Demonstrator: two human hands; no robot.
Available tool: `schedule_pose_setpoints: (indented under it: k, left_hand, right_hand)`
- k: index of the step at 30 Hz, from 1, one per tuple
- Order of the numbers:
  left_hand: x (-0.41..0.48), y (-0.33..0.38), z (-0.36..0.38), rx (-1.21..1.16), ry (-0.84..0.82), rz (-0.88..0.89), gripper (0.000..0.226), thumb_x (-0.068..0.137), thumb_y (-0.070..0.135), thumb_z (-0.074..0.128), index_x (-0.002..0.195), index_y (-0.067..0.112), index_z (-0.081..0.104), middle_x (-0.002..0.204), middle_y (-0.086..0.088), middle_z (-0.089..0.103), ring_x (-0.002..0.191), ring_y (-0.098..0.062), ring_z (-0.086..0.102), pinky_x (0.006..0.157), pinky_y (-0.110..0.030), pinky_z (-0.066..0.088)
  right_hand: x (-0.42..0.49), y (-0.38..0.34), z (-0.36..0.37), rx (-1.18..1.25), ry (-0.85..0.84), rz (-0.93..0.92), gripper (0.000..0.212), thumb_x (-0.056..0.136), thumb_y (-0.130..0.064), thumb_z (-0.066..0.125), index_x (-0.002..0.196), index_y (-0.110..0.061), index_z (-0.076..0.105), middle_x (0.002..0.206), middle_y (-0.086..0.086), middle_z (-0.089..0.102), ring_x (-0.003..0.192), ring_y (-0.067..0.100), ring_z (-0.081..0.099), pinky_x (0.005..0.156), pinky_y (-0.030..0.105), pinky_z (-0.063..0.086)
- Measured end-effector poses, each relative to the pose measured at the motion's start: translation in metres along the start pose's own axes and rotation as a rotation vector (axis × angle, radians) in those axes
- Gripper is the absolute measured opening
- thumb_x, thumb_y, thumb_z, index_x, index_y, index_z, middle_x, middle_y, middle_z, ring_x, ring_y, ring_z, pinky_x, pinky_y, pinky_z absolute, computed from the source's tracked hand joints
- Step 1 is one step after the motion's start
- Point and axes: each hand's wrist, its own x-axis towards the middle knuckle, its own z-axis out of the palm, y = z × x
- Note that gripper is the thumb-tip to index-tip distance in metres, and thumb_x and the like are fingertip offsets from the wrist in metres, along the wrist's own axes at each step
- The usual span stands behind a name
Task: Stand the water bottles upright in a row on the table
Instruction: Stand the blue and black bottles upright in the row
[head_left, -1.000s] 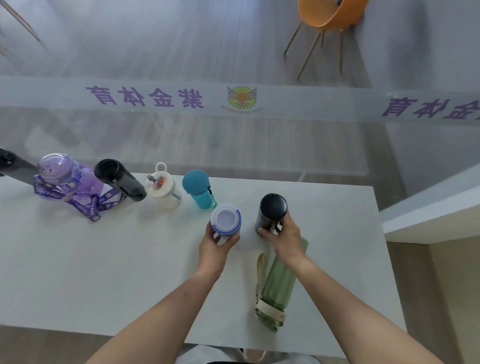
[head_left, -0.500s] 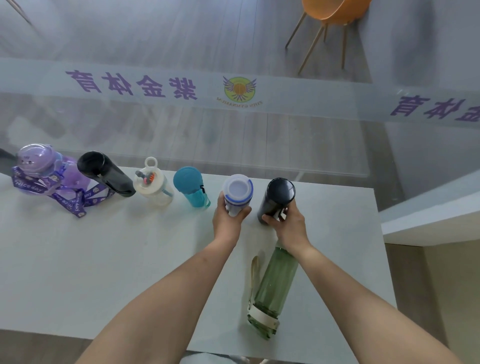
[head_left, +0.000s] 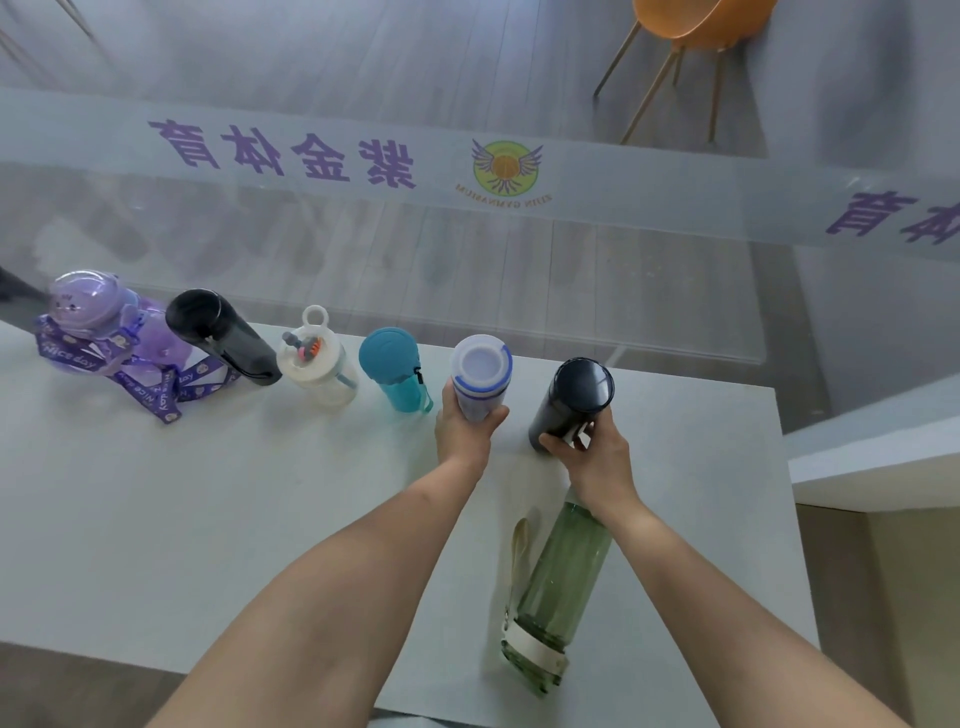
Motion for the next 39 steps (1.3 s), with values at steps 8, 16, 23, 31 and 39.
schedule_pose_setpoints:
  k: [8,16,23,31,39]
  left_hand:
    - [0.0,0.0,0.002,0.035,-0.006,-0.029,0.074,0.083,0.027,0.082,0.144,0.024,0.041,0.135,-0.002,0.061,0.121,-0.025,0.058,0.098,-0.034,0.044]
    - [0.005,-0.002,0.002,0.08,-0.03,-0.049,0.078,0.083,0.029,0.081,0.148,0.025,0.037,0.14,-0.005,0.059,0.126,-0.028,0.056,0.106,-0.041,0.045]
    - [0.0,-0.021,-0.003,0.095,-0.085,-0.154,0.106,0.079,0.02,0.086,0.159,0.018,0.016,0.155,-0.008,0.044,0.138,-0.027,0.047,0.113,-0.045,0.041]
    - [-0.025,-0.044,-0.011,0.413,-0.139,-0.072,0.094,0.085,0.03,0.08,0.158,0.017,0.023,0.16,-0.006,0.036,0.147,-0.027,0.032,0.118,-0.043,0.033]
    - [-0.037,-0.054,-0.014,0.715,-0.279,0.03,0.081,0.093,0.037,0.067,0.159,0.027,0.022,0.17,-0.004,0.008,0.155,-0.027,0.01,0.124,-0.044,0.016]
  right_hand:
    - [0.0,0.0,-0.001,-0.001,-0.007,0.007,0.055,0.079,-0.006,0.084,0.121,-0.023,0.053,0.101,-0.003,0.063,0.088,-0.001,0.057,0.073,0.006,0.046]
    - [0.001,0.005,-0.001,-0.03,-0.005,0.008,0.056,0.08,-0.011,0.085,0.125,-0.014,0.052,0.106,0.002,0.065,0.088,-0.002,0.057,0.076,0.013,0.051]
    - [0.015,-0.004,-0.007,-0.06,-0.007,-0.004,0.059,0.079,-0.009,0.085,0.128,-0.011,0.052,0.11,0.009,0.064,0.093,0.017,0.055,0.071,0.001,0.041]
    - [0.036,-0.013,-0.01,-0.102,-0.012,0.009,0.057,0.078,-0.014,0.084,0.124,-0.013,0.051,0.103,-0.004,0.061,0.095,0.019,0.058,0.075,0.021,0.045]
    - [0.033,-0.007,-0.017,-0.136,-0.01,0.0,0.058,0.077,-0.017,0.084,0.124,-0.018,0.051,0.107,-0.003,0.062,0.098,0.021,0.058,0.081,0.031,0.046]
